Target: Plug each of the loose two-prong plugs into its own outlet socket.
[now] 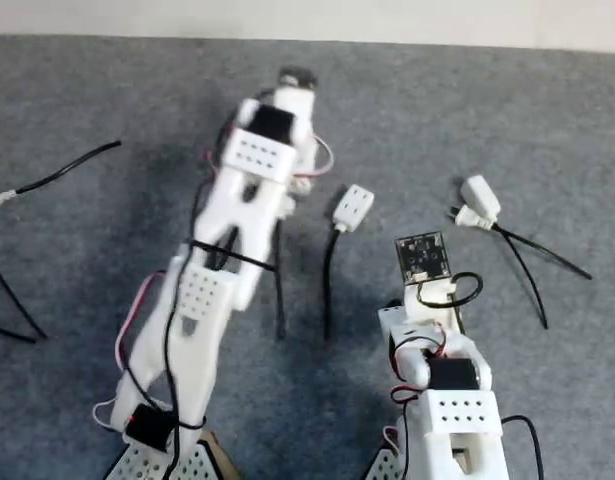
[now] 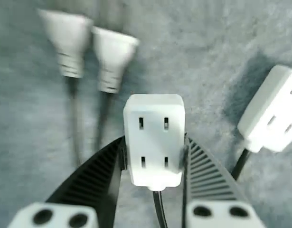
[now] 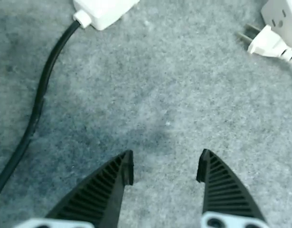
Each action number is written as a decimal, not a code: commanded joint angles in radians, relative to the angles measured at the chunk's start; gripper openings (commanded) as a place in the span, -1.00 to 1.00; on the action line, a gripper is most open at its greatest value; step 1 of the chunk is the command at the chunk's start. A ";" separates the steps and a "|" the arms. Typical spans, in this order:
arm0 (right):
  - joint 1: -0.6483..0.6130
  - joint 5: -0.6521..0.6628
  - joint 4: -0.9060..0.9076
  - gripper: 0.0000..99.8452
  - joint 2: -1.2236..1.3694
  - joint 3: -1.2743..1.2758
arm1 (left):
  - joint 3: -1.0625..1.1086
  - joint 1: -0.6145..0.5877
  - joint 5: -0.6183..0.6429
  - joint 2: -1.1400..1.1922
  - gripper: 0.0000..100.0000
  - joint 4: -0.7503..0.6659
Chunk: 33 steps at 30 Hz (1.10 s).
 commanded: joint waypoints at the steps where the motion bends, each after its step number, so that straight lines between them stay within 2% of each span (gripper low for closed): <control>1: -0.010 -0.008 -0.019 -0.57 0.007 -0.007 | 0.243 -0.022 -0.143 -0.292 -0.99 0.012; 11: -0.010 -0.008 -0.019 -0.57 0.007 -0.007 | 1.179 -0.013 -0.548 -0.951 -0.99 0.006; 16: -0.012 -0.008 -0.019 -0.57 0.007 -0.007 | 1.636 -0.001 -0.638 -1.167 -0.99 -0.198; 21: -0.012 -0.008 -0.019 -0.57 0.007 -0.005 | 2.005 0.102 -0.724 -1.331 -0.99 -0.384; 26: -0.012 -0.008 -0.019 -0.57 0.007 -0.005 | 2.219 0.211 -0.855 -1.409 -0.99 -0.488; 33: -0.012 -0.008 -0.019 -0.57 0.008 -0.005 | 2.246 0.220 -1.037 -1.425 -1.00 -0.517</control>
